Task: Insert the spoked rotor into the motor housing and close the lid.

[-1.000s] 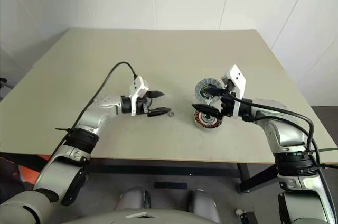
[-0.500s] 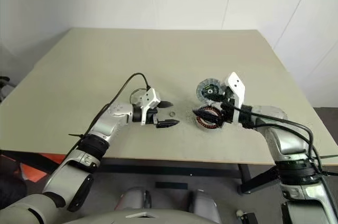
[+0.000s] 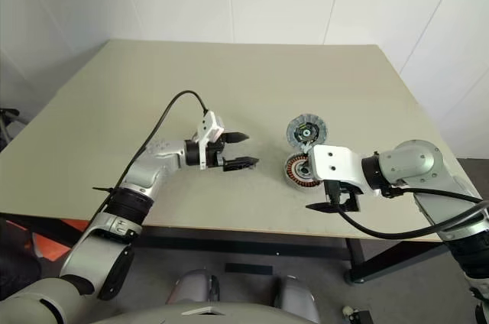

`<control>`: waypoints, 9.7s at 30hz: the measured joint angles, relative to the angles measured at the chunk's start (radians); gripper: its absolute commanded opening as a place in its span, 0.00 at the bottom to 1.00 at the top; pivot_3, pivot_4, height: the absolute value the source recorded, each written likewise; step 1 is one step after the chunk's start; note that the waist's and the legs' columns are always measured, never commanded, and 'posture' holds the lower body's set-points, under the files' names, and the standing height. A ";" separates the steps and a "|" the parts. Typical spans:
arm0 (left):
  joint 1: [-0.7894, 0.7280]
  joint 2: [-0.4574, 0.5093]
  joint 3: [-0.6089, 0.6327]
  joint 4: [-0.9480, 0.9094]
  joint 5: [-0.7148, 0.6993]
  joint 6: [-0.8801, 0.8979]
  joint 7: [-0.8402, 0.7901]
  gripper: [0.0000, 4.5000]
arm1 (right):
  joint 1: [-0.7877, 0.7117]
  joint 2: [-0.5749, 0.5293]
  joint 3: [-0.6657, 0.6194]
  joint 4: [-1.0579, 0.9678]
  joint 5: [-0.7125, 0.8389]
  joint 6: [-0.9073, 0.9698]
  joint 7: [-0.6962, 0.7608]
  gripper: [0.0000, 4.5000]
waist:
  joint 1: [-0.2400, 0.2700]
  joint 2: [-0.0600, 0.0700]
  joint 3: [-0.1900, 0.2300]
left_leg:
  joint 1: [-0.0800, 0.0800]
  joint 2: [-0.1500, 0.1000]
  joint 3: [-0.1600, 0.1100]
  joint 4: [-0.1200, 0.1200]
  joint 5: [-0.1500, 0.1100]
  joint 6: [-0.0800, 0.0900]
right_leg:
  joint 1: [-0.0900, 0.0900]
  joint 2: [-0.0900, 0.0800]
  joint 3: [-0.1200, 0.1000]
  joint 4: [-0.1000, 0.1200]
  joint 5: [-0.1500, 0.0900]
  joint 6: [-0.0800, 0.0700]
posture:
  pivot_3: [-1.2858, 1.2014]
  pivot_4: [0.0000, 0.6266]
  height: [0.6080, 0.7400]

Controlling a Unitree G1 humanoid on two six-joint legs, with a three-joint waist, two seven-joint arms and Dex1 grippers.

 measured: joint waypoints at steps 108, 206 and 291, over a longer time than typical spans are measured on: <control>0.111 0.066 0.048 -0.204 -0.079 0.110 0.107 1.00 | -0.453 0.297 0.328 0.564 -0.329 -0.464 0.250 0.37 | -0.033 0.001 0.000 | -0.001 0.002 0.000 0.008 0.000 0.006 | -0.002 0.000 -0.001 0.004 0.006 -0.010 | 0.52 0.00 1.00; -0.050 -0.083 -0.106 0.317 0.274 -0.191 0.099 1.00 | -0.054 0.182 0.117 0.029 -0.052 0.132 -0.084 0.37 | 0.002 0.002 -0.001 | 0.009 0.000 -0.001 0.000 -0.002 0.002 | 0.012 -0.001 -0.001 -0.003 -0.001 0.001 | 0.52 0.00 1.00; -0.049 -0.066 -0.050 0.192 0.156 -0.155 0.032 0.15 | -0.039 0.182 0.117 0.037 -0.106 0.089 -0.122 0.38 | -0.004 0.007 -0.004 | 0.000 0.001 0.001 -0.008 0.000 0.008 | 0.007 -0.001 -0.003 -0.015 0.003 -0.004 | 0.52 0.00 1.00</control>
